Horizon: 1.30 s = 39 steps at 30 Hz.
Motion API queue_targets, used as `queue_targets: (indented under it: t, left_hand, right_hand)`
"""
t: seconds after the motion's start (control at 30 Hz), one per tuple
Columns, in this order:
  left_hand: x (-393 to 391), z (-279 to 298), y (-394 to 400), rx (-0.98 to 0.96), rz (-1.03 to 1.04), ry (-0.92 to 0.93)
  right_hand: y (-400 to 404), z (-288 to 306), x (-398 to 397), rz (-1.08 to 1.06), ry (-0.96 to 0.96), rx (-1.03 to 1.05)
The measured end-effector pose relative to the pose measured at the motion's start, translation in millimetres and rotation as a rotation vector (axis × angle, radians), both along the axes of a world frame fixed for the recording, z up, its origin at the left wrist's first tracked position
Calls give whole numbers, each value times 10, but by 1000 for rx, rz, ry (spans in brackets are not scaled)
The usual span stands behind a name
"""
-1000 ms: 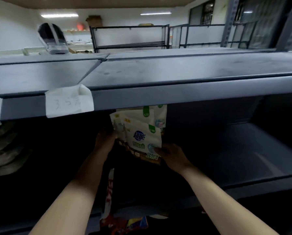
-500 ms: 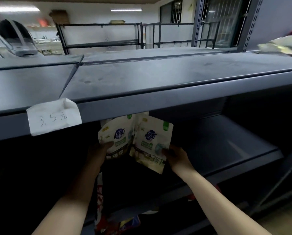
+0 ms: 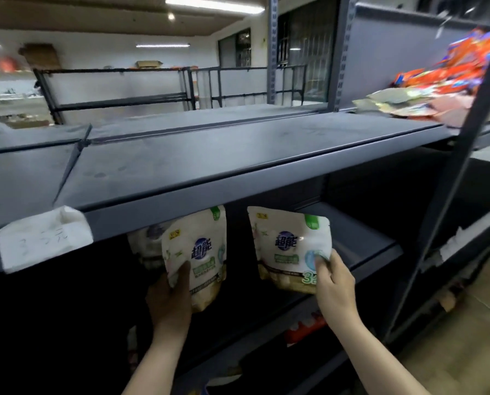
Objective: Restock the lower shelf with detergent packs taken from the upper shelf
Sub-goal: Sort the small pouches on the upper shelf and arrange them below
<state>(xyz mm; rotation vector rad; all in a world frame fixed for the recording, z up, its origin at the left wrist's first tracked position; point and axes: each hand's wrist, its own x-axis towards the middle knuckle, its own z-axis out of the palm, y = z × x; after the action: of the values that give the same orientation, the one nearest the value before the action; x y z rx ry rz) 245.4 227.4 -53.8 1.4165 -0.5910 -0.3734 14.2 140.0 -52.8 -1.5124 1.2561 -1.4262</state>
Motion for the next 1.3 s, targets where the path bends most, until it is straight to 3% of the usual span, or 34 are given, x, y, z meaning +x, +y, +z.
queue_targets:
  t: [0.2, 0.4, 0.6, 0.87, 1.3]
  left_hand:
    - [-837, 79, -109, -35, -112, 56]
    - [-1511, 210, -325, -23, -181, -74]
    - [-2219, 267, -607, -82, -294, -91]
    - [-3314, 428, -1213, -153, -449, 48]
    - [-5001, 759, -2134, -311, -372, 116]
  right_hand:
    - [93, 46, -718, -247, 37, -86]
    - [89, 62, -1517, -456, 124, -139]
    - [-59, 83, -2317, -562, 78, -165]
    - [-571, 227, -3539, -567, -9, -156]
    - [-1701, 664, -5155, -522, 117, -294]
